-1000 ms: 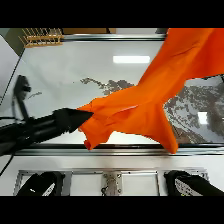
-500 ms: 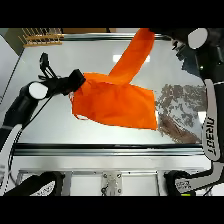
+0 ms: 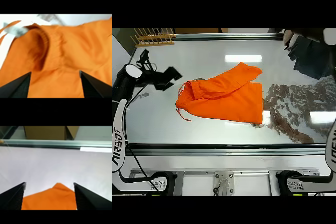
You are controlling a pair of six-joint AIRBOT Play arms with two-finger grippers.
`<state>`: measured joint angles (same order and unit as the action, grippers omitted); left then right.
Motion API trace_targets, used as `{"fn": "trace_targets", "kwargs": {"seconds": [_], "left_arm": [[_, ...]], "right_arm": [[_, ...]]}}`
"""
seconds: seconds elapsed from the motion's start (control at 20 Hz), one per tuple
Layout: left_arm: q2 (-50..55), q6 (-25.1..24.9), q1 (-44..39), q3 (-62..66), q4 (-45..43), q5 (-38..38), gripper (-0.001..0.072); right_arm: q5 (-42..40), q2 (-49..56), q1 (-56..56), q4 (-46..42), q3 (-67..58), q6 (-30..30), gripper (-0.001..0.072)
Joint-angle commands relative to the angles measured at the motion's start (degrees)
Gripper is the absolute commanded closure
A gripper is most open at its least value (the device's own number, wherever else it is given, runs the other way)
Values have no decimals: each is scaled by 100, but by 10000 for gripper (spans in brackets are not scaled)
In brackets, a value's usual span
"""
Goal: Fold the clothes and pants, and hang the long-sleeved shirts on hangers.
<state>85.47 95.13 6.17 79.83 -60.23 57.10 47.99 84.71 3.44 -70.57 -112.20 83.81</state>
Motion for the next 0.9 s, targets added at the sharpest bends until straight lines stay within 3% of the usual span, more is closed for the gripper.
{"fn": "trace_targets", "kwargs": {"seconds": [0.0, 0.15, 0.3, 0.4, 0.85], "left_arm": [[66, -354, 623, -743, 26, 841, 62], [68, -302, 927, -1659, 485, 293, 62], [68, -717, 1012, -2240, 1547, -540, 62], [74, -728, 957, -2452, 1628, -876, 62], [828, -752, 435, -1906, 1624, -977, 62]], "right_arm": [[1202, -802, -114, -26, 619, 13, 64], [1394, -1585, 7, -9, 1698, 15, 65], [1379, -2116, 142, -9, 2603, 17, 64], [1379, -2326, 177, 20, 3023, 22, 64], [1362, -2411, 177, 101, 3272, 107, 64]]}}
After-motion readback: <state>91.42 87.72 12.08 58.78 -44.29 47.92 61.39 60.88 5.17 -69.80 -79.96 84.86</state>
